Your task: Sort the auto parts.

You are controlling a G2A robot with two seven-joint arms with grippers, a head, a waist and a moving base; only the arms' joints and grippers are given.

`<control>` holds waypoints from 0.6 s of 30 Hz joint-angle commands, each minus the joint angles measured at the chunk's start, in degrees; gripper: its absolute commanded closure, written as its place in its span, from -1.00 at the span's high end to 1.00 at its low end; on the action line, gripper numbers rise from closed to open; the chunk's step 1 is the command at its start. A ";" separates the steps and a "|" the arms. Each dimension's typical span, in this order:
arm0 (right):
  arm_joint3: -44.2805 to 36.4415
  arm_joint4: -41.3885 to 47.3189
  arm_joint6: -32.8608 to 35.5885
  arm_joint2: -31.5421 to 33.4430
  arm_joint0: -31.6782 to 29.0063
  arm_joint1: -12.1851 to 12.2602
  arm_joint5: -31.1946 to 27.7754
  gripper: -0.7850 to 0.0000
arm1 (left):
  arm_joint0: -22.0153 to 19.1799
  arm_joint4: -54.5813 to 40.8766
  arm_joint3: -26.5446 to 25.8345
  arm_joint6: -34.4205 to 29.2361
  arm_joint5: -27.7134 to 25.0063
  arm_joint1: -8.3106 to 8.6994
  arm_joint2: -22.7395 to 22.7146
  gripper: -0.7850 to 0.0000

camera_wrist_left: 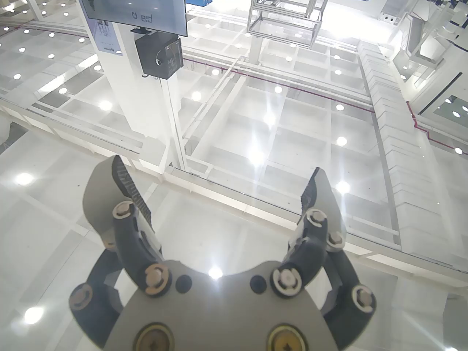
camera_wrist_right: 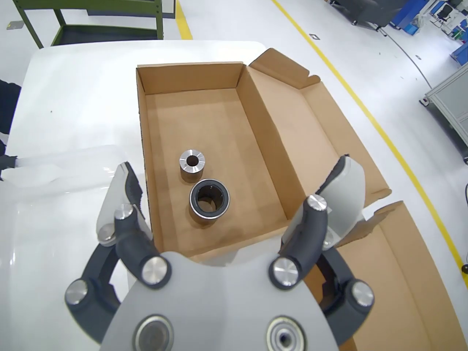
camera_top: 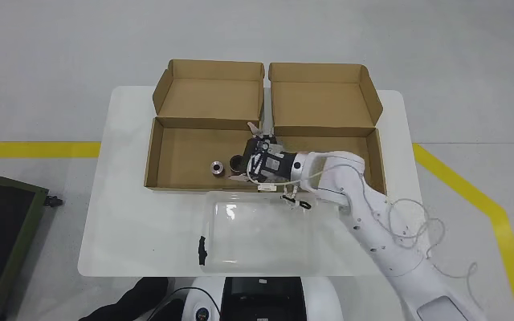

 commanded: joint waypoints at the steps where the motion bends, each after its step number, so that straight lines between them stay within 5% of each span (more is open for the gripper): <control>1: -2.56 0.35 0.11 3.03 -2.46 0.76 -0.76 1.00 | 0.00 0.00 0.00 0.00 0.00 0.00 0.00 1.00; 18: -19.85 -2.31 -9.47 26.12 -23.57 5.40 -3.82 1.00 | 0.00 0.00 0.00 0.00 0.00 0.00 0.00 1.00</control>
